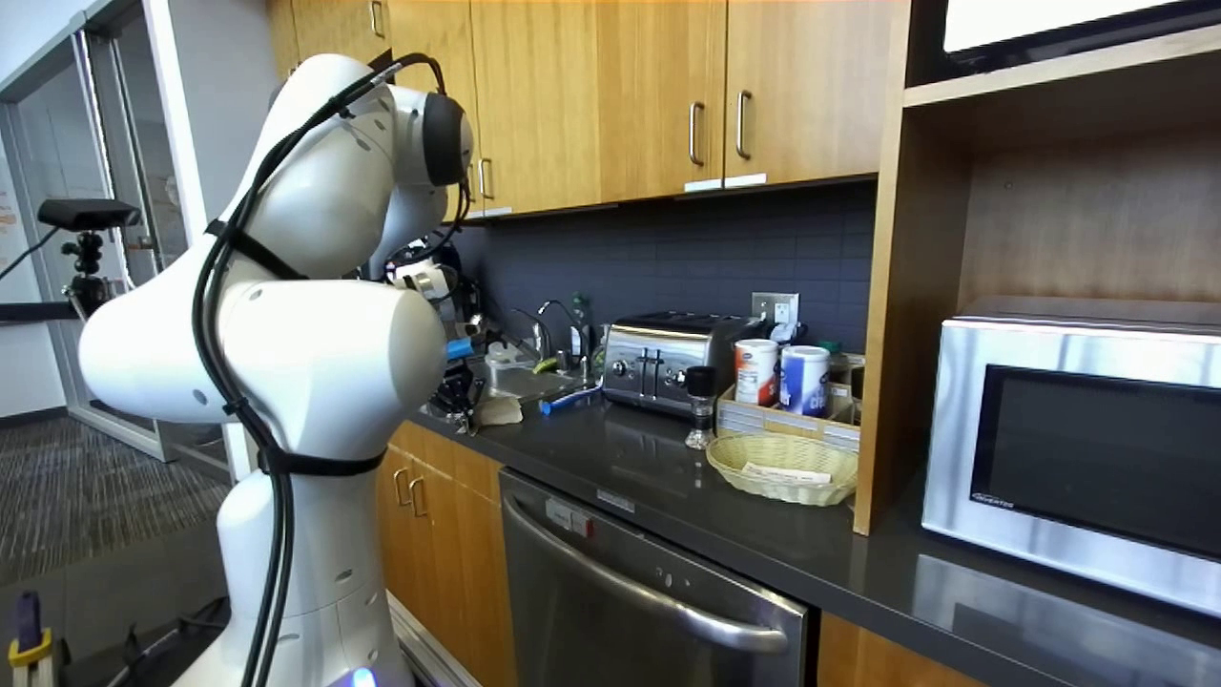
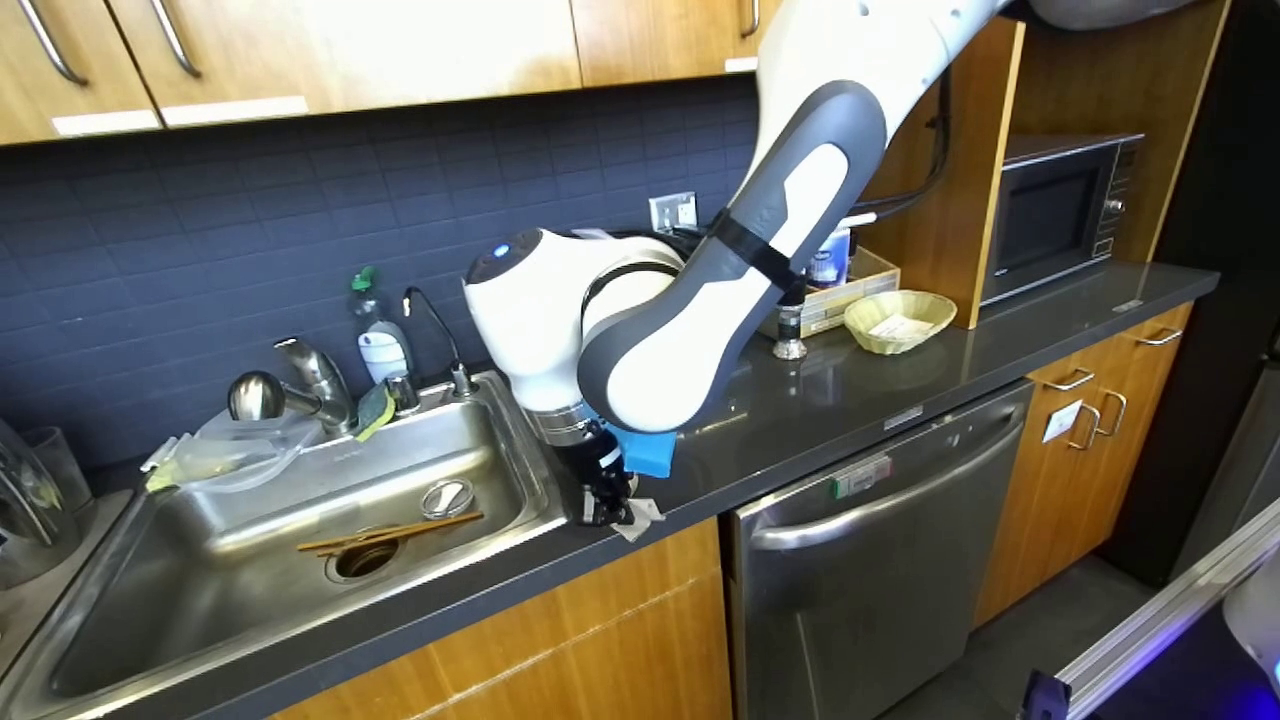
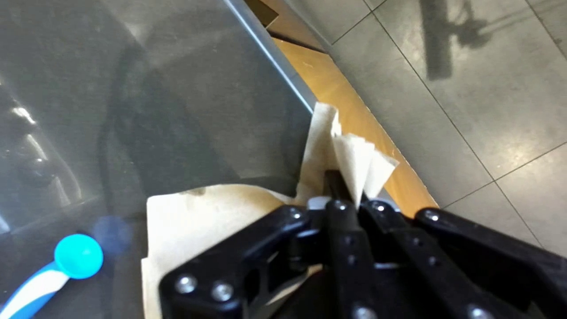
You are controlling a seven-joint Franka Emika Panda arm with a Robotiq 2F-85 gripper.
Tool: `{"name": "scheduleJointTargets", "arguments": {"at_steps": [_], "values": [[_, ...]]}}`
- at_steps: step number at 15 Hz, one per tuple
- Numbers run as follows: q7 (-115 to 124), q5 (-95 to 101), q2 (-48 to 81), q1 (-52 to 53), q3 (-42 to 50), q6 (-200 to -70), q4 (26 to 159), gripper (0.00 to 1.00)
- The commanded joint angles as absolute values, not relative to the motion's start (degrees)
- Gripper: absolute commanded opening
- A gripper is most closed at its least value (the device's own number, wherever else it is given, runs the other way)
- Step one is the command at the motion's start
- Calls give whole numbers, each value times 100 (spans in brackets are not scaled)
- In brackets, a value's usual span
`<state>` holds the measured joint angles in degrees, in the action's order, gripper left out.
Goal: Use the paper to clean the counter
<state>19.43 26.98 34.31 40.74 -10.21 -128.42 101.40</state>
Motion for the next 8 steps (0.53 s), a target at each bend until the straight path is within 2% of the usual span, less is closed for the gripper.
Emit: {"name": "scheduleJointTargets", "arguments": {"at_steps": [1,8], "values": [[1735,2711,3679,4223,-953,-12680,9748,1],[1656,2661,3645,4178,-882,-12722,9728,1]]}}
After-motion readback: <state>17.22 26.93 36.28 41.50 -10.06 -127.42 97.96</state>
